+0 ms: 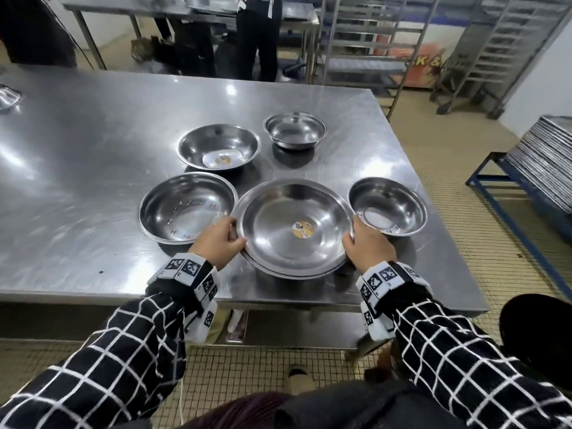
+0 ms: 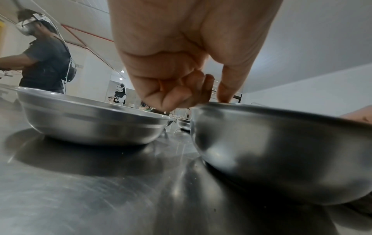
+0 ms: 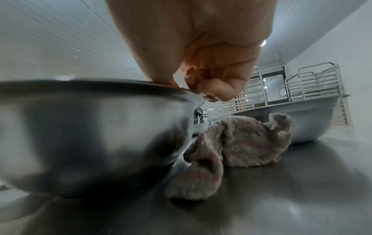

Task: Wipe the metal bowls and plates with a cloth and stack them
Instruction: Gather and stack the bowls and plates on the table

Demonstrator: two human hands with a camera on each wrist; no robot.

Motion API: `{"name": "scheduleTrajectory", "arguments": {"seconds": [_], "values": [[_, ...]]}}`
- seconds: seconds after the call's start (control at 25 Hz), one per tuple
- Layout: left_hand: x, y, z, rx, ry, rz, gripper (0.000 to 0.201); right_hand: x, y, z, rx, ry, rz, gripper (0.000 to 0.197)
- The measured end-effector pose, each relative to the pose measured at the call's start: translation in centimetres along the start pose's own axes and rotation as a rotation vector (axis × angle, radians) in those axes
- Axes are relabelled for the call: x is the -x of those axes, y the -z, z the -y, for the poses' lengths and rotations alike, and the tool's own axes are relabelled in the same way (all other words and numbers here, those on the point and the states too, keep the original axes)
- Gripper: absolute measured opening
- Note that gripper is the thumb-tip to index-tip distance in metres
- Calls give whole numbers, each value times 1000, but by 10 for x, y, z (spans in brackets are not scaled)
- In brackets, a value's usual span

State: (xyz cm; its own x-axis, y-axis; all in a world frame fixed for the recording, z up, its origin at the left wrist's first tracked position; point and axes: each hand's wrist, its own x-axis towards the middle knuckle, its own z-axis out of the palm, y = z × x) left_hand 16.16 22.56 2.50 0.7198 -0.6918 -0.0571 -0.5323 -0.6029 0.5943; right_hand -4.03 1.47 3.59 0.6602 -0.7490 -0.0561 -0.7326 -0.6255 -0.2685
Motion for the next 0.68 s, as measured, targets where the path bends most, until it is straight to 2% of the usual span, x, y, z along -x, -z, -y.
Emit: {"name": "scheduleTrajectory", "arguments": {"seconds": [0.12, 0.24, 0.36, 0.44, 0.52, 0.6, 0.68], "values": [[-10, 11, 1, 11, 51, 36, 45, -8, 19, 9, -28, 21, 15, 32], [-40, 37, 11, 41, 130, 15, 46, -40, 42, 32, -267, 133, 63, 37], [-90, 63, 34, 318, 244, 47, 37, -95, 52, 69, -406, 238, 88, 41], [-127, 76, 52, 461, 333, -15, 33, -139, 51, 98, -389, 282, 132, 45], [-161, 87, 66, 489, 406, -100, 25, -184, 46, 128, -335, 318, 212, 46], [-191, 96, 80, 451, 477, -106, 19, -227, 37, 156, -286, 317, 316, 43], [-213, 102, 87, 435, 563, -97, 24, -266, 23, 173, -215, 305, 403, 38]]}}
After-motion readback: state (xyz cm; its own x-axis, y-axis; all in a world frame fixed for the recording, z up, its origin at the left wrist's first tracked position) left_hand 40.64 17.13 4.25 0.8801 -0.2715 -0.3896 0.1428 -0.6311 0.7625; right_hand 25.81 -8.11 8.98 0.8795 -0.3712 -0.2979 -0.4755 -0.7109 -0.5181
